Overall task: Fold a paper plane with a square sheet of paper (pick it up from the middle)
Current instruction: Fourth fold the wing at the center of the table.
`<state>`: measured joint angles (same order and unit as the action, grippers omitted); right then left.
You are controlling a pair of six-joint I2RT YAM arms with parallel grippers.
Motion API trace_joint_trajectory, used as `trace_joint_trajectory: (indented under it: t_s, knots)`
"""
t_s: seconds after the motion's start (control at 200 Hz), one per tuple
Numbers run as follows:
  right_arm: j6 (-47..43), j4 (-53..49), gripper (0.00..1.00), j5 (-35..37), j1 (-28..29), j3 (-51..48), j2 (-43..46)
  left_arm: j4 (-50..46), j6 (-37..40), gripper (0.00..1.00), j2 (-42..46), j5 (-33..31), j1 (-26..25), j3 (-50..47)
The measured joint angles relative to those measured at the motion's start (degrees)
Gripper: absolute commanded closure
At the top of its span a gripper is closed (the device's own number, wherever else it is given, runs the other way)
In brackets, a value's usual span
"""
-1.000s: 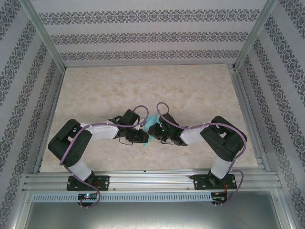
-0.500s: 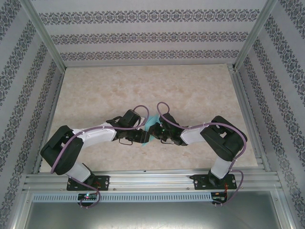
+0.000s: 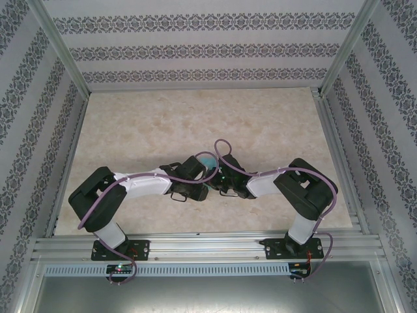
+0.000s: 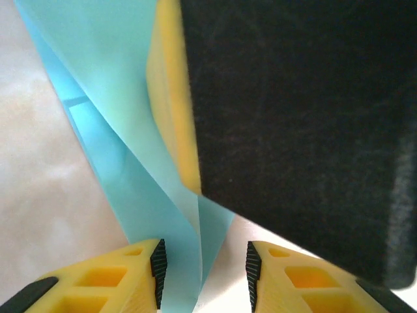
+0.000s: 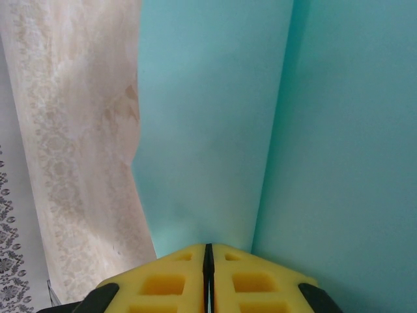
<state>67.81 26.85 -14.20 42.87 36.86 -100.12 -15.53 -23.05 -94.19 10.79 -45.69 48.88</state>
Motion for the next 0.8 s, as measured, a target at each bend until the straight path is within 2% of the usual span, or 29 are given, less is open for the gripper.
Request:
trace_joint_trajectory:
  t_s: [0.28, 0.634, 0.799]
  knots:
    - [0.00, 0.00, 0.90, 0.00, 0.00, 0.00, 0.00, -0.63, 0.61, 0.63, 0.00, -5.01, -0.83, 0.11]
    - [0.00, 0.00, 0.90, 0.00, 0.00, 0.00, 0.00, -0.02, 0.85, 0.57, 1.92, -4.90, -0.83, -0.46]
    - [0.00, 0.00, 0.90, 0.02, 0.00, 0.00, 0.00, 0.26, 0.94, 0.59, 2.43, -5.33, -0.83, -0.63]
